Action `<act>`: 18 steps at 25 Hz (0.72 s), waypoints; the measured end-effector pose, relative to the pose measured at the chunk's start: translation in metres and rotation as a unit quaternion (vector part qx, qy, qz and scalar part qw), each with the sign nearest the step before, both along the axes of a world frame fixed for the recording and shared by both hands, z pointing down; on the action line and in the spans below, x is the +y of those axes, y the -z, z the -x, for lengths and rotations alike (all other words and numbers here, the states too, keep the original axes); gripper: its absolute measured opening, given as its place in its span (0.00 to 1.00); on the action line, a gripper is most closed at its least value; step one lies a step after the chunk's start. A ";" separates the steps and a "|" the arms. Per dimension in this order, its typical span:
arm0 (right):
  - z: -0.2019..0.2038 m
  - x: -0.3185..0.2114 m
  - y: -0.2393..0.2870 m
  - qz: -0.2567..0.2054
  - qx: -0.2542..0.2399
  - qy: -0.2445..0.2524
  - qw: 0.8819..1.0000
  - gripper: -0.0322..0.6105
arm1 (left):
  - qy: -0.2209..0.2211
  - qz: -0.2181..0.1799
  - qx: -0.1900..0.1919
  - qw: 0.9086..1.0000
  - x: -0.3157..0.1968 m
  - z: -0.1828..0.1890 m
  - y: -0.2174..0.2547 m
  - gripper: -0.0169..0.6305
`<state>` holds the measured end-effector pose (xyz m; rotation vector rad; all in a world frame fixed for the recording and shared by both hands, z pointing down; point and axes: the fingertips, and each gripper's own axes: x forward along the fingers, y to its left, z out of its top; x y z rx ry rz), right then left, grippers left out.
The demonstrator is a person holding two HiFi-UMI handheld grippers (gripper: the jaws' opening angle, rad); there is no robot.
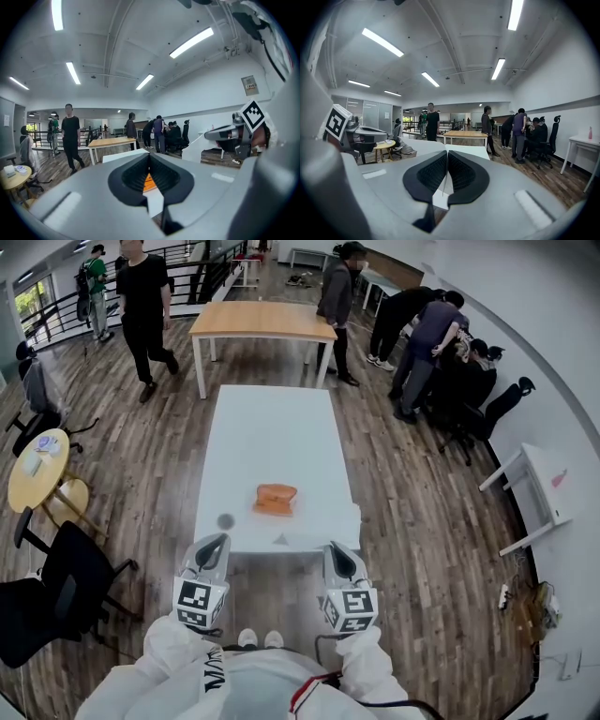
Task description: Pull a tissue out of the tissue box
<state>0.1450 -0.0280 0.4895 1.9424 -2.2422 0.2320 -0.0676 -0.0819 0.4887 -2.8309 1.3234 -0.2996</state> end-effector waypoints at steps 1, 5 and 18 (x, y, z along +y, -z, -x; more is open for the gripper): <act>-0.001 0.000 0.000 0.000 0.000 0.001 1.000 0.05 | 0.001 0.000 0.000 1.000 0.000 -0.001 0.000 0.03; -0.006 -0.002 0.000 -0.001 -0.003 0.004 1.000 0.05 | 0.004 0.000 -0.003 1.000 0.000 -0.005 0.000 0.03; -0.013 -0.005 0.003 -0.013 -0.008 0.001 1.000 0.05 | 0.000 -0.001 -0.009 1.000 -0.004 -0.013 -0.001 0.03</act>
